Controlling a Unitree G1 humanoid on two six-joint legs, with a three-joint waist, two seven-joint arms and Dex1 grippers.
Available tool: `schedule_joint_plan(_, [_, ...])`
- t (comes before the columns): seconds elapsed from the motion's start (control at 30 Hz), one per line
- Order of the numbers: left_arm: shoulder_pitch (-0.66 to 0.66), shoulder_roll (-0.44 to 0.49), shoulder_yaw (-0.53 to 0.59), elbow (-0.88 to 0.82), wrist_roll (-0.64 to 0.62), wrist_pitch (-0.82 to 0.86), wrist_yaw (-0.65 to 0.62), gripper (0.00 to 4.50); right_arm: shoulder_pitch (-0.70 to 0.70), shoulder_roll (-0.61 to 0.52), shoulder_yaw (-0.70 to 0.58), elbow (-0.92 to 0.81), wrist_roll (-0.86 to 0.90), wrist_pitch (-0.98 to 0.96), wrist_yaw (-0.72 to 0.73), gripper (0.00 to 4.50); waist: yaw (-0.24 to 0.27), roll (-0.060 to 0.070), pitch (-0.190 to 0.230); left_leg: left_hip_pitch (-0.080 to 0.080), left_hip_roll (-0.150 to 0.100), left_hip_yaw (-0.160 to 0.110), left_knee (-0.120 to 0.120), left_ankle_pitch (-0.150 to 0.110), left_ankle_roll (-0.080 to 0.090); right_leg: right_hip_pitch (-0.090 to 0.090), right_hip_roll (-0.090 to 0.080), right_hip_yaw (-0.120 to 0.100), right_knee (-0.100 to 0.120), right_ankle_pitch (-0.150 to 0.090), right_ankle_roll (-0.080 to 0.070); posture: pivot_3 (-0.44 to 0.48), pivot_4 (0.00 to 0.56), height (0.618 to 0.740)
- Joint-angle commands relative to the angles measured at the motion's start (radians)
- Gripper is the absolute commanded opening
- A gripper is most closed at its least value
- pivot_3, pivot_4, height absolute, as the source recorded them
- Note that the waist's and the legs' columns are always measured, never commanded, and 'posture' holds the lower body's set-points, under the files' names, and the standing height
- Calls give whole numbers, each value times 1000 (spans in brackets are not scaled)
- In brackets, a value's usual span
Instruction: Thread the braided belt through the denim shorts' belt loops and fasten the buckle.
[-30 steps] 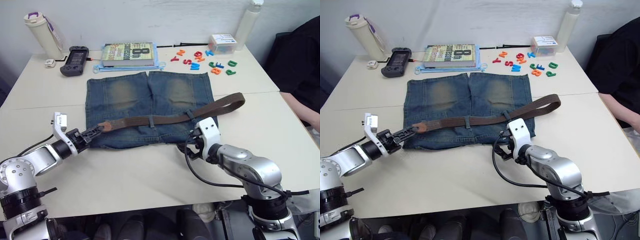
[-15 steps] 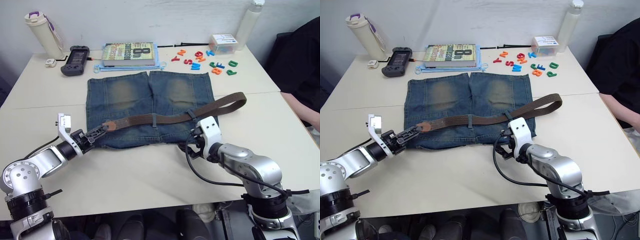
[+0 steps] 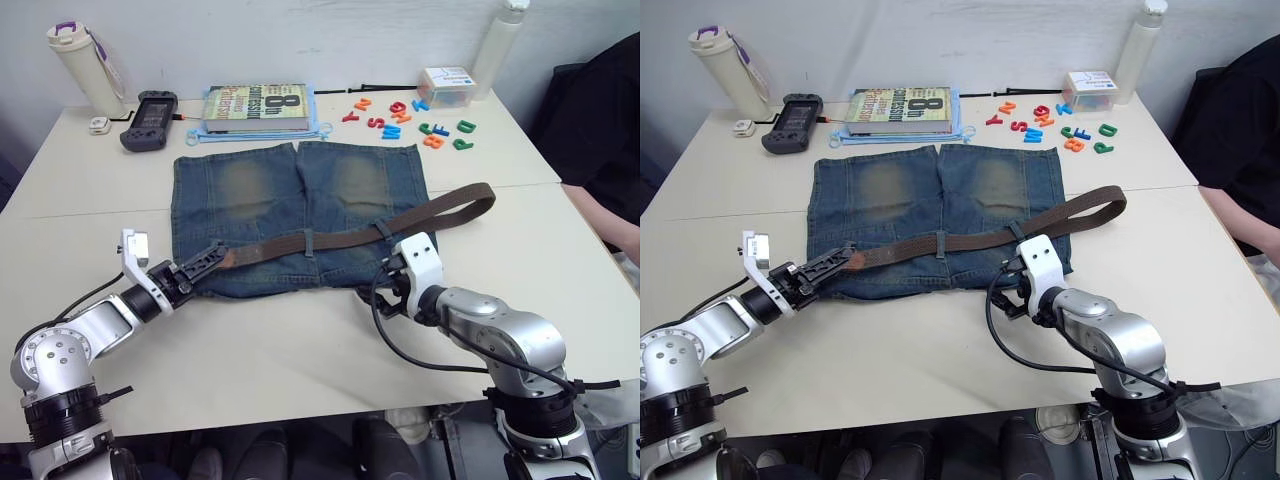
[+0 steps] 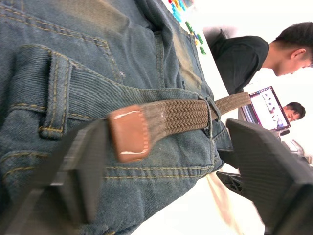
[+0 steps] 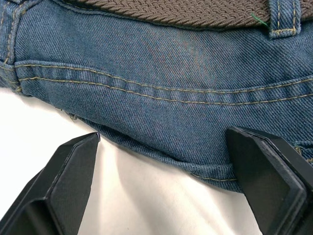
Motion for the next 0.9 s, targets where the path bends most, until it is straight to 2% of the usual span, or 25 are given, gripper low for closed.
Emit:
schedule_joint_plan(0.03, [3, 18, 16, -52, -22, -24, -12, 4438, -7, -17, -25, -33, -11, 4, 2, 4500, 0, 0, 0, 0, 0, 0, 0, 0, 0, 0, 0, 0, 0, 0, 0, 0, 150, 740])
schedule_joint_plan(0.27, [10, 61, 29, -89, -33, -36, -36, 4438, -6, -31, -23, -58, -10, -4, 8, 4500, 0, 1, 1, 0, 0, 0, -1, -1, 0, 0, 0, 0, -1, 0, 0, 0, 150, 740])
schedule_joint_plan(0.57, [10, 25, -21, -96, -29, -31, -20, 4438, -28, -13, -35, -68, -6, -5, 3, 4500, -1, 1, 2, -1, 0, 0, -1, -1, 0, 0, 0, 0, -3, 0, 0, 0, 150, 740])
schedule_joint_plan(0.77, [-8, 63, 10, -5, 6, -66, -30, 4438, -17, -12, -38, -74, -9, -1, 0, 4500, -2, 1, 2, -1, 1, 0, -2, -1, 0, -1, 1, 0, -4, 0, 0, 0, 150, 740])
schedule_joint_plan(0.9, [3, 91, -17, 31, 54, -96, -64, 4438, -11, -6, -34, -77, -11, 0, -4, 4500, -1, 2, 2, -1, 1, 0, -3, -1, 0, -1, 1, 0, -5, 0, 0, 0, 150, 740])
